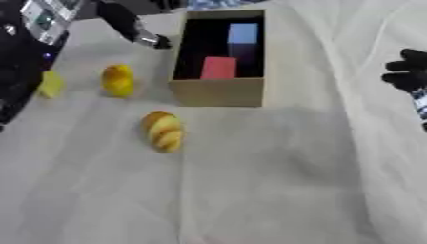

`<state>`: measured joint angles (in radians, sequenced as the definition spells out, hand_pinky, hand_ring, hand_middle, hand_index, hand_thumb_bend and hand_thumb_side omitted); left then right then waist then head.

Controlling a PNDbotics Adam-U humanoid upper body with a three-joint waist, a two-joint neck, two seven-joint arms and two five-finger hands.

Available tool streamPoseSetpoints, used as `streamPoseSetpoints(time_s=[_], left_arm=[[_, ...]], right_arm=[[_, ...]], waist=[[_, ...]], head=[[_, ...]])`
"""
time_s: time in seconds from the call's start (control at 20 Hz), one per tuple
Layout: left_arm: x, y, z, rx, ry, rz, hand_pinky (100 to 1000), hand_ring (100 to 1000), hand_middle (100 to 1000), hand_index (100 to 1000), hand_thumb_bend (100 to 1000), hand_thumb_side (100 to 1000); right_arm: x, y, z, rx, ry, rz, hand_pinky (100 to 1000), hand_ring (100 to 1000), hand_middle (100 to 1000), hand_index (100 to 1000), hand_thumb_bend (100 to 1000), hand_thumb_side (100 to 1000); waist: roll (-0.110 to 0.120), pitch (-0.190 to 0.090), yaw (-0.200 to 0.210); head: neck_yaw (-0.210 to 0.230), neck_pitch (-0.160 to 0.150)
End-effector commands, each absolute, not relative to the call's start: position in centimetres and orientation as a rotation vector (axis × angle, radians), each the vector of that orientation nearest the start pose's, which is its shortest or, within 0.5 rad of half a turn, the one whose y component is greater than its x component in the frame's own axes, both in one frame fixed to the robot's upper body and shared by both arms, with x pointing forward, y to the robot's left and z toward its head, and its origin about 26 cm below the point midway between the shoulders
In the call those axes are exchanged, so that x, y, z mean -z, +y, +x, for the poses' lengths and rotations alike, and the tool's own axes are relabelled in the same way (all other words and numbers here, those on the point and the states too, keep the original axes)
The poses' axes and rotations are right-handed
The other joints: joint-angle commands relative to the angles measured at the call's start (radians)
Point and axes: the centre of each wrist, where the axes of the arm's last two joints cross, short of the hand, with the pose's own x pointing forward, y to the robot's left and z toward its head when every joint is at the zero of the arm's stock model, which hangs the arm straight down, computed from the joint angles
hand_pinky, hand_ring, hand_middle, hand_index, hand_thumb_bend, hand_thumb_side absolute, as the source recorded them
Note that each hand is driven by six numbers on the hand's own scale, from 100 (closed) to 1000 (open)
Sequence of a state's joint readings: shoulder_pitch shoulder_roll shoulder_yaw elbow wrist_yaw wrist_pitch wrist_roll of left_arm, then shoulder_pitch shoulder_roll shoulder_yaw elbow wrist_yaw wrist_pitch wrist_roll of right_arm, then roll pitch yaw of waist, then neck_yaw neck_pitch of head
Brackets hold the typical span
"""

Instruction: Pick up objects on the table and place them in the box.

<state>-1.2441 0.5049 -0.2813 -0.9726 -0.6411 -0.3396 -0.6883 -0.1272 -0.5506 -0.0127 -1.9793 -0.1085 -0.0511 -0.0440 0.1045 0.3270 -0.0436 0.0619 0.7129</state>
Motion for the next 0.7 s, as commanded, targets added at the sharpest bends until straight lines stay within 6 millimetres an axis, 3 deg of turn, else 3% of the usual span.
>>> streamPoseSetpoints(time_s=[0.05,0.2,0.45,0.55,0.7], left_arm=[[-36.2,27.0,46.5,1.822,-1.515,0.834,842,798,786,867,528,562],[-36.0,29.3,45.8,1.78,-1.479,0.862,842,798,786,866,528,562],[-36.1,29.6,45.6,1.771,-1.473,0.863,847,807,794,877,539,544],[-35.4,32.0,45.6,1.7,-1.422,0.884,848,809,797,885,545,532],[-34.6,35.7,45.1,1.608,-1.339,0.945,850,812,802,893,559,514]], right_arm=[[-18.3,-31.7,27.8,-0.467,-2.147,-0.302,882,784,758,887,100,710],[-18.4,-31.7,27.8,-0.466,-2.15,-0.308,882,784,758,887,100,710],[-18.4,-31.8,27.8,-0.466,-2.15,-0.311,881,784,758,887,100,710],[-18.3,-32.0,27.7,-0.455,-2.15,-0.328,881,784,758,887,100,714],[-18.3,-31.9,27.7,-0.455,-2.157,-0.324,881,784,758,886,100,716]], waist=[[-0.012,-0.023,0.008],[-0.014,-0.022,0.014],[-0.016,-0.021,0.015],[-0.036,-0.011,0.036],[-0.051,-0.001,0.033]], head=[[-0.008,0.002],[-0.009,-0.001],[-0.01,-0.004],[-0.021,-0.019],[-0.006,-0.033]])
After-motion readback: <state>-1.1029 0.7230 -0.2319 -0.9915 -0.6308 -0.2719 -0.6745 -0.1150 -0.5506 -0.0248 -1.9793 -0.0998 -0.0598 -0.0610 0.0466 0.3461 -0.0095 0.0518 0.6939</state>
